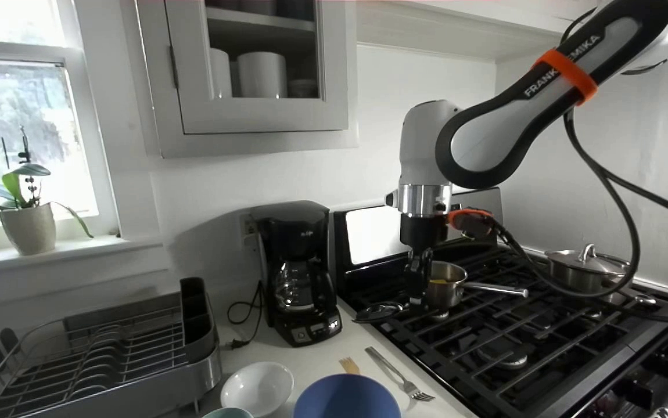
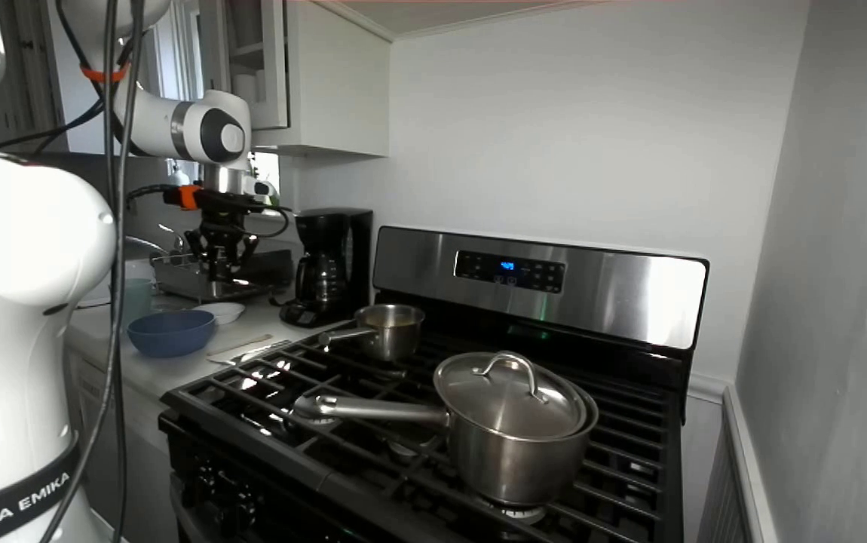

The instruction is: Put the pot on the left-back stove plate, then place the lid in the bowl

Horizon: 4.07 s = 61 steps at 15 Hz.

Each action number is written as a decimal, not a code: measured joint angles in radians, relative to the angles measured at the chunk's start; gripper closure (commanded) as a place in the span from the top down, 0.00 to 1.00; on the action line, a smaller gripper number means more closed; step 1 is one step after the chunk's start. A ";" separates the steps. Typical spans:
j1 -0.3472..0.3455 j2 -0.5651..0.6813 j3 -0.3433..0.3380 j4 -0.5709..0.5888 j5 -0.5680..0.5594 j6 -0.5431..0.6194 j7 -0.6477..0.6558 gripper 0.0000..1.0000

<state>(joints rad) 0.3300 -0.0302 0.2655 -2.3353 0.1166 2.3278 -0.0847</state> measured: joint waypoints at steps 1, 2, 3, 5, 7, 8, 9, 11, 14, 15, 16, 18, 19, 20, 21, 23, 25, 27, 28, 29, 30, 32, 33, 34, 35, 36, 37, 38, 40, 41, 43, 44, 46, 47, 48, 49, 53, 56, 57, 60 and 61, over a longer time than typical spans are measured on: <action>0.005 -0.008 0.013 -0.004 0.005 0.000 -0.047 0.08; 0.010 -0.012 0.025 -0.005 0.009 0.001 -0.091 0.08; 0.016 -0.014 0.034 -0.005 0.016 0.008 -0.137 0.08; 0.025 -0.015 0.047 -0.006 0.048 0.031 -0.242 0.33; 0.027 -0.017 0.048 -0.006 0.070 0.044 -0.305 0.33; 0.027 -0.018 0.048 -0.006 0.072 0.047 -0.316 0.08; 0.027 -0.018 0.048 -0.006 0.072 0.047 -0.320 0.08; 0.027 -0.014 0.048 -0.006 0.071 0.047 -0.320 0.08; 0.029 0.018 0.060 -0.004 0.066 0.028 -0.357 0.08; 0.031 0.035 0.069 -0.004 0.062 0.025 -0.372 0.08; 0.033 0.053 0.079 -0.004 0.056 0.025 -0.383 0.08; 0.039 0.090 0.098 -0.002 0.046 0.026 -0.409 0.08; 0.041 0.108 0.107 -0.001 0.036 0.026 -0.418 0.08; 0.041 0.123 0.114 0.001 0.025 0.026 -0.426 0.08; 0.041 0.139 0.119 0.003 0.016 0.026 -0.433 0.08; 0.041 0.166 0.124 0.011 -0.014 0.029 -0.436 0.08; 0.041 0.191 0.125 0.021 -0.040 0.037 -0.434 0.08; 0.041 0.215 0.125 0.041 -0.067 0.044 -0.416 0.08; 0.041 0.226 0.126 0.053 -0.080 0.044 -0.401 0.08; 0.041 0.238 0.126 0.066 -0.093 0.044 -0.382 0.08; 0.042 0.250 0.126 0.079 -0.108 0.044 -0.361 0.08; 0.047 0.278 0.126 0.109 -0.135 0.044 -0.316 0.08; 0.052 0.293 0.126 0.124 -0.153 0.044 -0.292 0.08; 0.058 0.309 0.126 0.141 -0.170 0.041 -0.268 0.08; 0.064 0.325 0.126 0.158 -0.185 0.038 -0.245 0.08; 0.072 0.341 0.126 0.174 -0.198 0.034 -0.224 0.18; 0.079 0.357 0.126 0.191 -0.207 0.029 -0.207 0.57; 0.085 0.371 0.126 0.206 -0.214 0.023 -0.194 0.58; 0.097 0.397 0.126 0.235 -0.223 0.012 -0.173 0.71; 0.101 0.407 0.125 0.248 -0.224 0.007 -0.166 0.77; 0.108 0.420 0.125 0.268 -0.226 -0.001 -0.154 0.92; 0.110 0.422 0.125 0.275 -0.226 -0.006 -0.152 0.99; 0.110 0.420 0.126 0.286 -0.225 -0.007 -0.151 1.00; 0.106 0.413 0.130 0.288 -0.215 -0.008 -0.152 1.00; 0.099 0.402 0.136 0.288 -0.188 -0.016 -0.153 1.00; 0.088 0.385 0.142 0.284 -0.152 -0.037 -0.152 1.00; 0.036 0.236 0.155 0.175 0.037 -0.063 -0.109 1.00; 0.020 0.078 0.150 0.035 0.154 -0.060 -0.049 1.00; 0.019 0.024 0.145 -0.007 0.169 -0.057 -0.020 1.00; 0.021 -0.137 0.137 -0.106 0.186 -0.056 0.091 1.00; 0.023 -0.186 0.137 -0.130 0.186 -0.057 0.118 1.00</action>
<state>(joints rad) 0.3529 -0.2161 0.4027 -2.4654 0.3025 2.2713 0.0330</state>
